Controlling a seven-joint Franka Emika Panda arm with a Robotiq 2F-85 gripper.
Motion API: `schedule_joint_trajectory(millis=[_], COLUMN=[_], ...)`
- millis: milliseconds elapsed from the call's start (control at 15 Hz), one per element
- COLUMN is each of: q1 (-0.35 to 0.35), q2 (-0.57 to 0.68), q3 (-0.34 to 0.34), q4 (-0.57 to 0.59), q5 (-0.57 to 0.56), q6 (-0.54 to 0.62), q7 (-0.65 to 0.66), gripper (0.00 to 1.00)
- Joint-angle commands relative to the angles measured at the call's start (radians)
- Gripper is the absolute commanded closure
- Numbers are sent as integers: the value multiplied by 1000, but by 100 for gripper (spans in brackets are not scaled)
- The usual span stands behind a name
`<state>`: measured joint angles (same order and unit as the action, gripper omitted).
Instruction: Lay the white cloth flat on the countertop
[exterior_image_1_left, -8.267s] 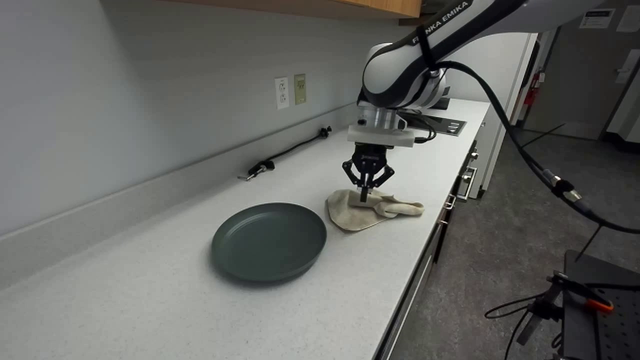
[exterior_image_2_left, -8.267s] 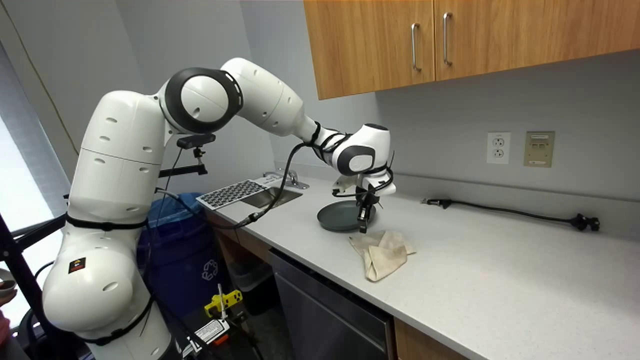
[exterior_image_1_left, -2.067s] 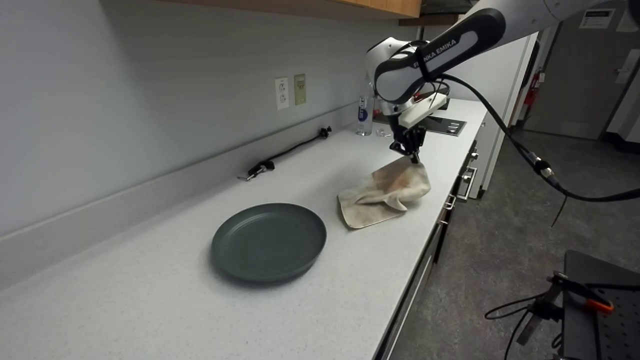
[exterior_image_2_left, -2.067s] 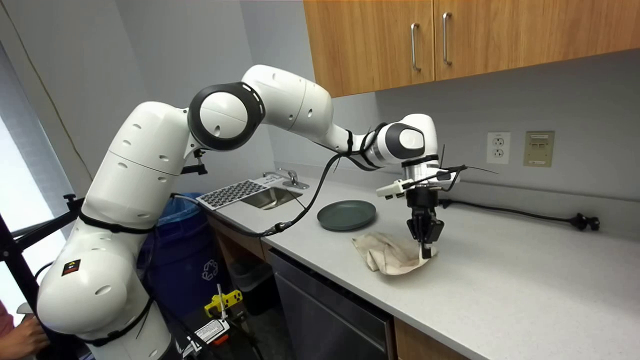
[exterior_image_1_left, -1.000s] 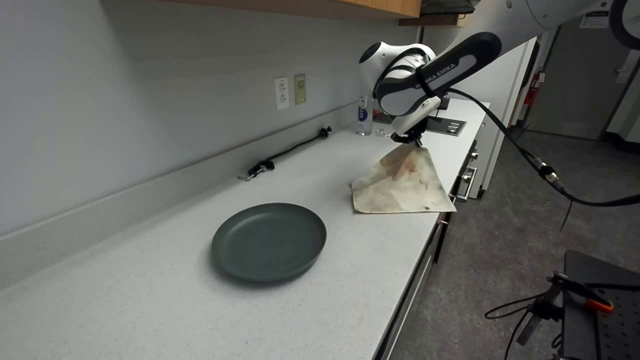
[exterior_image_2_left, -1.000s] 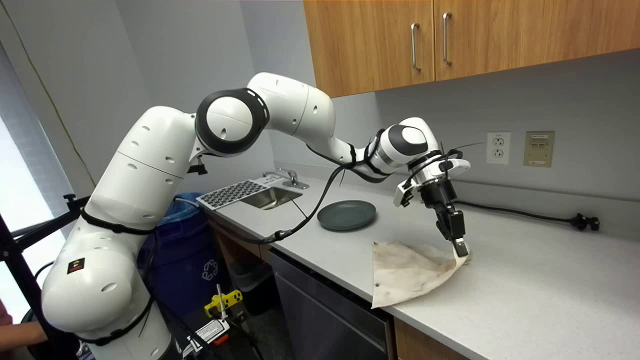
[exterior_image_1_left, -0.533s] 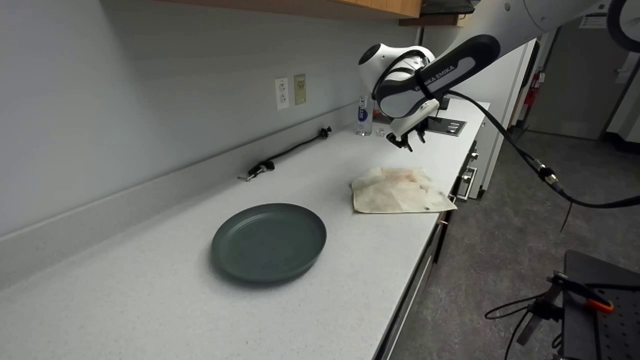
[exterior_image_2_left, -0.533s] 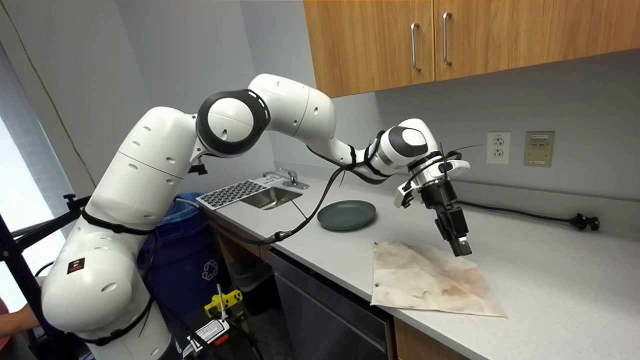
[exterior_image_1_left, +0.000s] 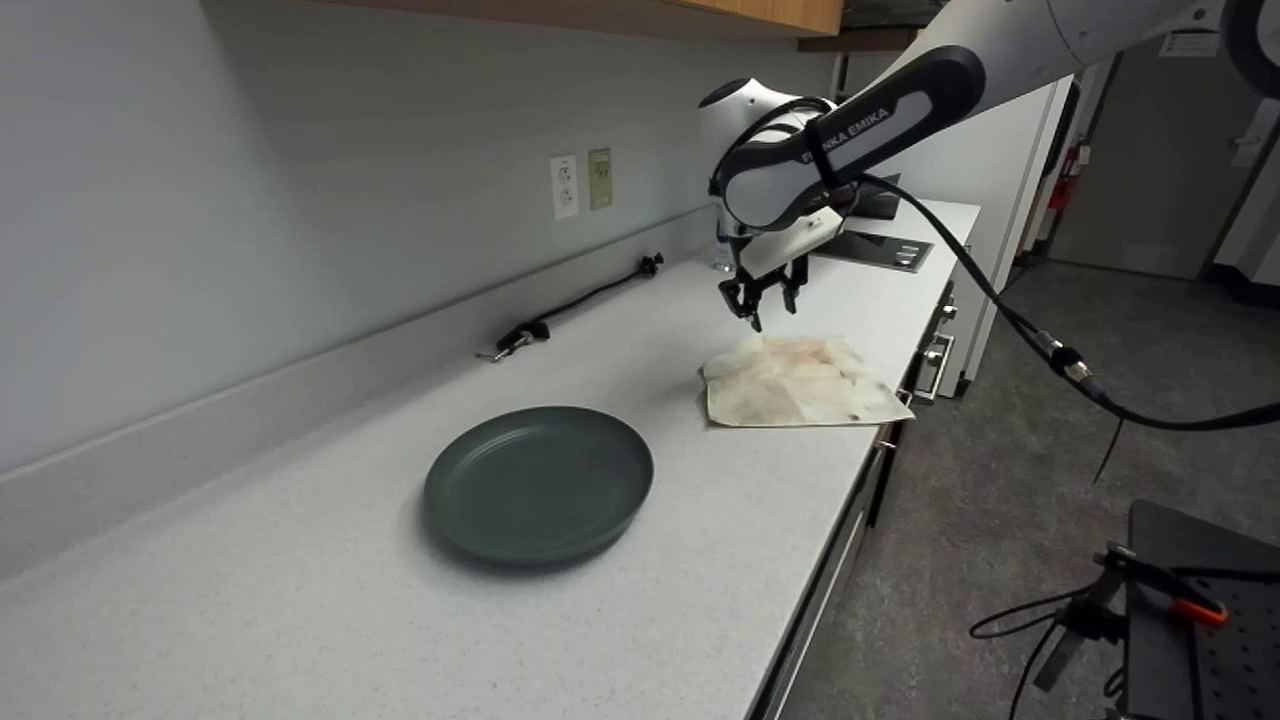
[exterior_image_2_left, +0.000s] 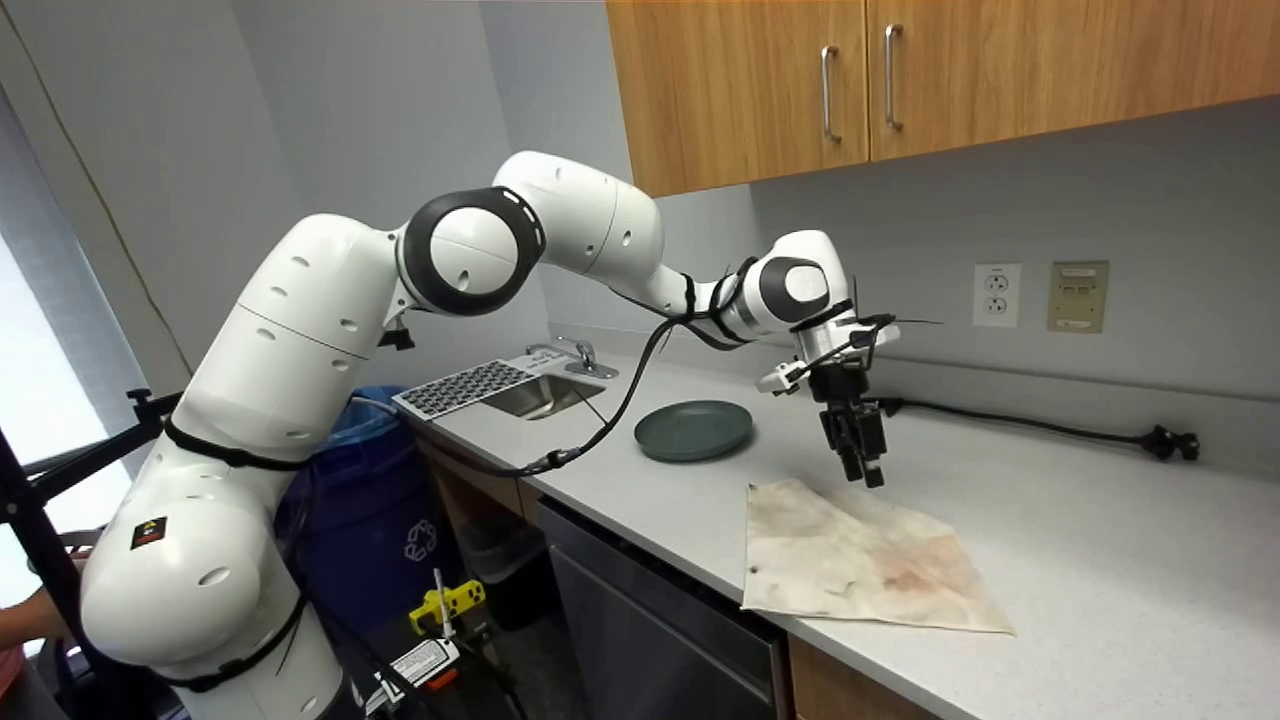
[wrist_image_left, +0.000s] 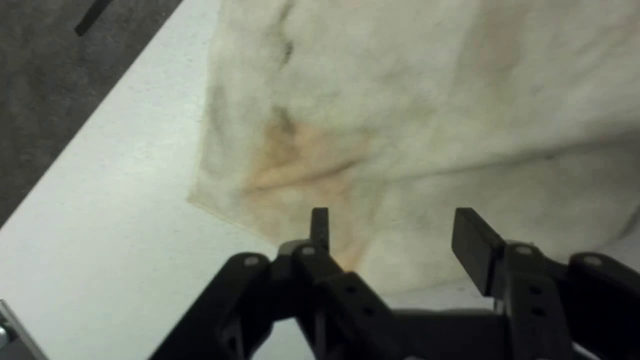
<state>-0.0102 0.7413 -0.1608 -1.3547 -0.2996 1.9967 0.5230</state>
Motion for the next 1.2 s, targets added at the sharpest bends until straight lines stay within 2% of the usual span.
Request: schedule_joint_trajectory(millis=[0,267,667,1133], q1=[-29,-44,-68,-60], q2=[12,18,52,108], q3=[66,94,143,163], q4=[26,13,6,41], q5=[134,231,336,353], q6=[15,-3,-40,-124], q7=[-143,-251,-407,-475], gripper=[67,98,100,100])
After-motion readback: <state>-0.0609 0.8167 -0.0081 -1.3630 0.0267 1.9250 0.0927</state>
